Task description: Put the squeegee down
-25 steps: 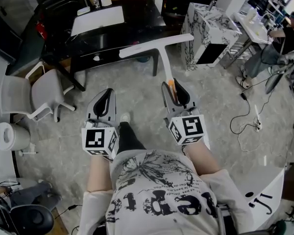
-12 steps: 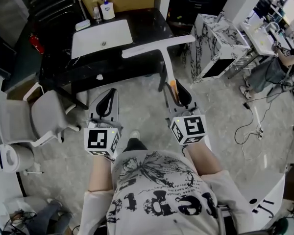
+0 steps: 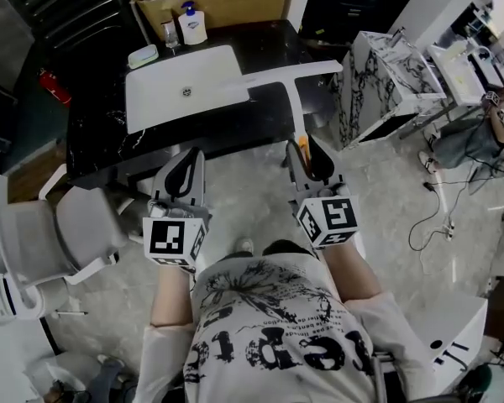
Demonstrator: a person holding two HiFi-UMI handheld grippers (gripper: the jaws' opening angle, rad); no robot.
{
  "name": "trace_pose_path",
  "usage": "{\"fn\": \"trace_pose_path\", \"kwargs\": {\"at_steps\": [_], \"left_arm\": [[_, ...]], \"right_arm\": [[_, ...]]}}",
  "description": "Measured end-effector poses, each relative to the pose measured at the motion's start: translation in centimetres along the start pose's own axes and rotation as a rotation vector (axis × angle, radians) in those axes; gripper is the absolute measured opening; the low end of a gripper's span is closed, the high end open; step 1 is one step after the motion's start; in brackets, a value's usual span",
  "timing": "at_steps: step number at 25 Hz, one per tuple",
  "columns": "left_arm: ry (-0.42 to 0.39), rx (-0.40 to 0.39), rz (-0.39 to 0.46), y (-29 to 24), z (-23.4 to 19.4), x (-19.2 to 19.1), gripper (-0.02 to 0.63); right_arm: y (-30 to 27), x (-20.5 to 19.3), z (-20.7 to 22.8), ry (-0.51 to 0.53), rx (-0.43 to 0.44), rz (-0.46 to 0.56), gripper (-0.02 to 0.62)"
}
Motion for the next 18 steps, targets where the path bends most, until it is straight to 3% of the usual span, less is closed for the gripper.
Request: {"fn": "trace_pose_path", "kwargs": {"at_steps": [10,18], "left_arm": [[0.02,0.004,-0.044,-7.9,-4.5,-2.8,0.014],[-0.01,0.04,-0.018,-17.0,-6.5,-2.8,0.014]], "right_arm": [[-9.9,-1.6,2.9,-0.015,0.01,-0.041,0.123],[-18.8,-2.2,9.0,-0.023,0.039,-0.049,0.123]]}}
Point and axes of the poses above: the fingertips, and each gripper's own axes: y backward along the fingers, z to its right, x out of its top, the point moved 5 cm from there along y, backward along the fingers, and after that the axes turned 6 degrees about z, right-handed, at the moved point
